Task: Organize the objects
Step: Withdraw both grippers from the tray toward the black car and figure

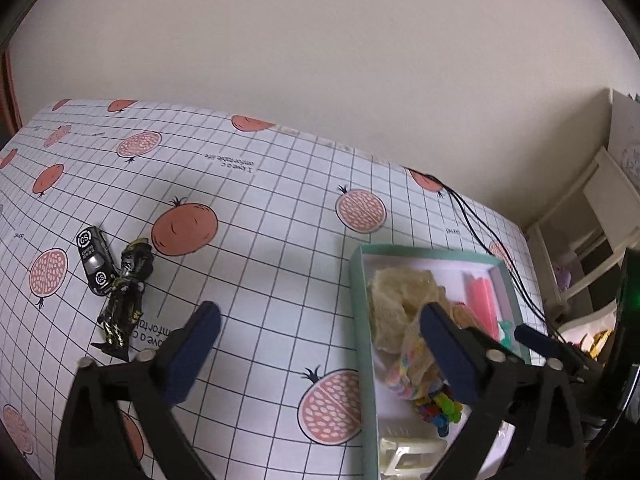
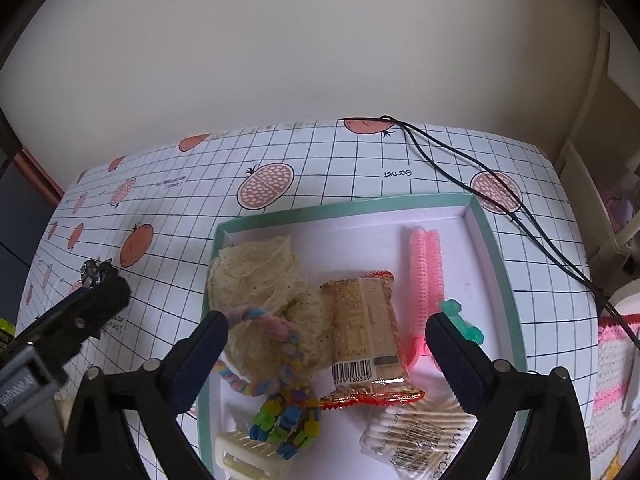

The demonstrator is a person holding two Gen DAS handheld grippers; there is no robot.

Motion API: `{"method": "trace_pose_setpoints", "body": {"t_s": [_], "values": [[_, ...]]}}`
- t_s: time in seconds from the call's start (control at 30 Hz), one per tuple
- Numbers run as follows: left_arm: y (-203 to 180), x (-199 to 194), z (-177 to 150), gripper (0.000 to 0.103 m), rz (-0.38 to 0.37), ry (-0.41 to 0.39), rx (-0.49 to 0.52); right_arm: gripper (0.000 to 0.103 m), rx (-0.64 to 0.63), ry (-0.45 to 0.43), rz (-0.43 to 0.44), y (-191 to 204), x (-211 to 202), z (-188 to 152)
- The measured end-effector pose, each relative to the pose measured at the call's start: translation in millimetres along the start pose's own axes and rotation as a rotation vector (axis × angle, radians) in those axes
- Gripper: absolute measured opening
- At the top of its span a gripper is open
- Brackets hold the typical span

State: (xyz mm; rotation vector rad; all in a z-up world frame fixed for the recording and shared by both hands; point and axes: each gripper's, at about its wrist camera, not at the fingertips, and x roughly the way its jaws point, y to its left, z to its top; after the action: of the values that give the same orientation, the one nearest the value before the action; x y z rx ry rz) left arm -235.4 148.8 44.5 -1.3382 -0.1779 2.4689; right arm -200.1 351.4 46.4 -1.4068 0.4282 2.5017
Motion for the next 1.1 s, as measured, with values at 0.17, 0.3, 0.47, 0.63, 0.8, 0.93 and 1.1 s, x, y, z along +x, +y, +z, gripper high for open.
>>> {"method": "trace_pose_setpoints", "body": {"t_s": [0.17,0.3,0.47,0.63,0.8,0.93,1.1], "values": [[7.4,1.3,1.8,0.103,0.006,-0.012,-0.029,0.103,-0.004,-0.007,-0.014,-1.3,2.5,0.7],[11.3,1.1,2.5,0.103,0.018,-0.016,-0.039,0.103,-0.006,-0.002,-0.020,-1.3,4.5,-0.8],[18.8,-1.0,5.0,0.103,0.024,-0.024,-0.046,0.103,0.016,-0.002,-0.006,-0.5,3.6,0.9],[36.9,-6.9,10.3,0.103,0.040,-0.036,-0.071,0.103,0.019,-0.055,0.015,12.1,-7.6,7.4],[71.6,-17.3,18.7,0.103,0.059,-0.061,-0.136,0.103,-0.010,-0.113,0.061,42.6,-16.5,15.0],[109.7,-25.1,24.5,0.103,0.087,-0.075,-0.196,0.103,-0.063,-0.140,0.096,78.5,-17.8,18.8],[151.0,-32.9,27.0,0.103,0.171,-0.072,-0.237,0.103,-0.125,-0.146,0.117,126.6,-6.4,15.2]]}}
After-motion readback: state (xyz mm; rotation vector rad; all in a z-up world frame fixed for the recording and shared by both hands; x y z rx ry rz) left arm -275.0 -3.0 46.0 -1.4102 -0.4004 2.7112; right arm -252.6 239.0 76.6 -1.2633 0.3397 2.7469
